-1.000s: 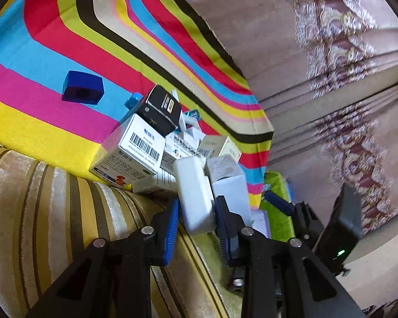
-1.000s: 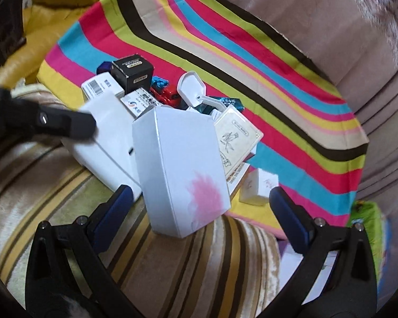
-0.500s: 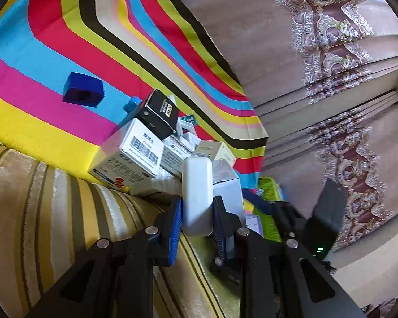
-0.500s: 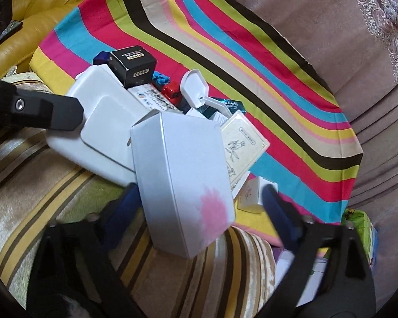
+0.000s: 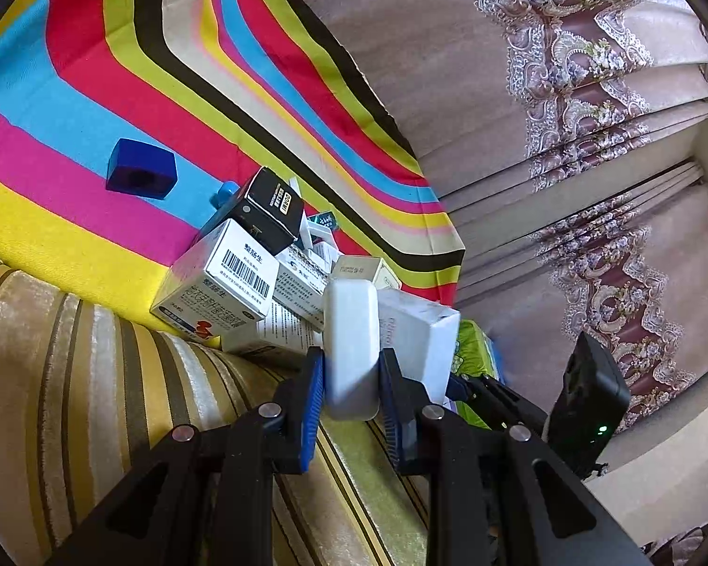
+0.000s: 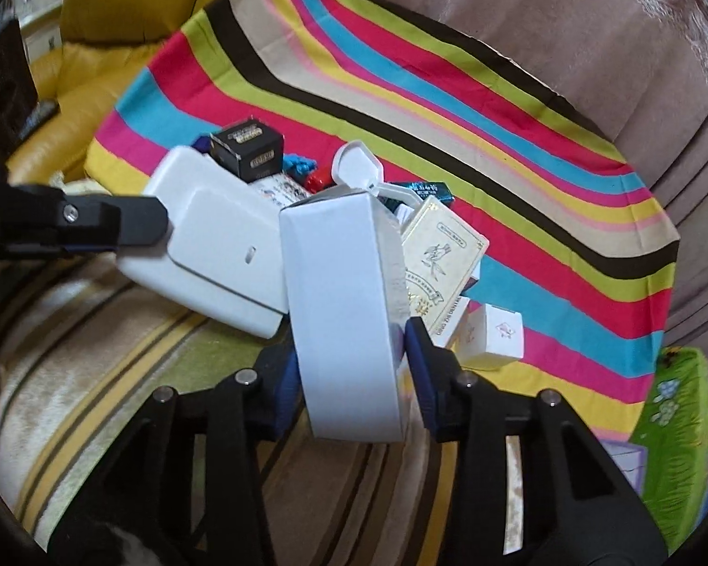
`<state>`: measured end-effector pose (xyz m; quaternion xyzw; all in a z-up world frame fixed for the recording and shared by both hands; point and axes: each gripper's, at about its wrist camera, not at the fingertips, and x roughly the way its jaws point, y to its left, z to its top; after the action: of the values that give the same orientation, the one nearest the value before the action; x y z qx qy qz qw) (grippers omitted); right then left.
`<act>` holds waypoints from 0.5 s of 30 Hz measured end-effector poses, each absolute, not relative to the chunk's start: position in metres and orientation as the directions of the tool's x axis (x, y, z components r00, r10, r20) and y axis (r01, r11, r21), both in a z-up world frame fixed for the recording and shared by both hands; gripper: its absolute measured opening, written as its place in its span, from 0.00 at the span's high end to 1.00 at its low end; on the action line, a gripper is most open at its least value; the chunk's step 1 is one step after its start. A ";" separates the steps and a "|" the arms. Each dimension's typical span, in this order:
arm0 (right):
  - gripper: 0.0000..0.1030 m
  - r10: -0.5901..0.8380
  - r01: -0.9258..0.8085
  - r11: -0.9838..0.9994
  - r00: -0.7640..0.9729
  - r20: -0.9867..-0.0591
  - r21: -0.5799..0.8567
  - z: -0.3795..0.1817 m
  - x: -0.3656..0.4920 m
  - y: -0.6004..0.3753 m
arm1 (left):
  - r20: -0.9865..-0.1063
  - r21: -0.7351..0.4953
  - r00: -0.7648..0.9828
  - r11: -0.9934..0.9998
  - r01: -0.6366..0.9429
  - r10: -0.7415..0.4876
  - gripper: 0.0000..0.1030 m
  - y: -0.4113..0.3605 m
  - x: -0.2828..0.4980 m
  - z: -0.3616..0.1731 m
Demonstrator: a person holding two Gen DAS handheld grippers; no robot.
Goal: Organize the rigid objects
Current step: 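Close left tool on the white block while right tool grips the pink-stained white box, then carry both held items over the purple-rimmed storage box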
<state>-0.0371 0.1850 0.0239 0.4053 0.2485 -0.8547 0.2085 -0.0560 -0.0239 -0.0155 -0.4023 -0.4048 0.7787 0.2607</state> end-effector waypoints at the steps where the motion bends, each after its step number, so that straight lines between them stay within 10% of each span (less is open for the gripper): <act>1: 0.57 -0.172 0.561 -0.793 -0.579 -0.797 -0.237 0.026 -0.037 0.186 | -0.415 -0.840 -0.541 -0.536 -0.080 0.732 0.77 -0.024 -0.056 -0.015; 15: 0.62 -0.337 0.549 -0.835 -0.523 -0.783 -0.007 0.046 -0.034 0.219 | -0.410 -0.826 -0.565 -0.554 -0.102 0.716 0.77 -0.027 -0.052 -0.005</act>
<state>-0.0340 0.2186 0.0459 0.4155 0.1279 -0.8632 0.2567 -0.0515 -0.0272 -0.0050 -0.3884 -0.3954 0.7912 0.2584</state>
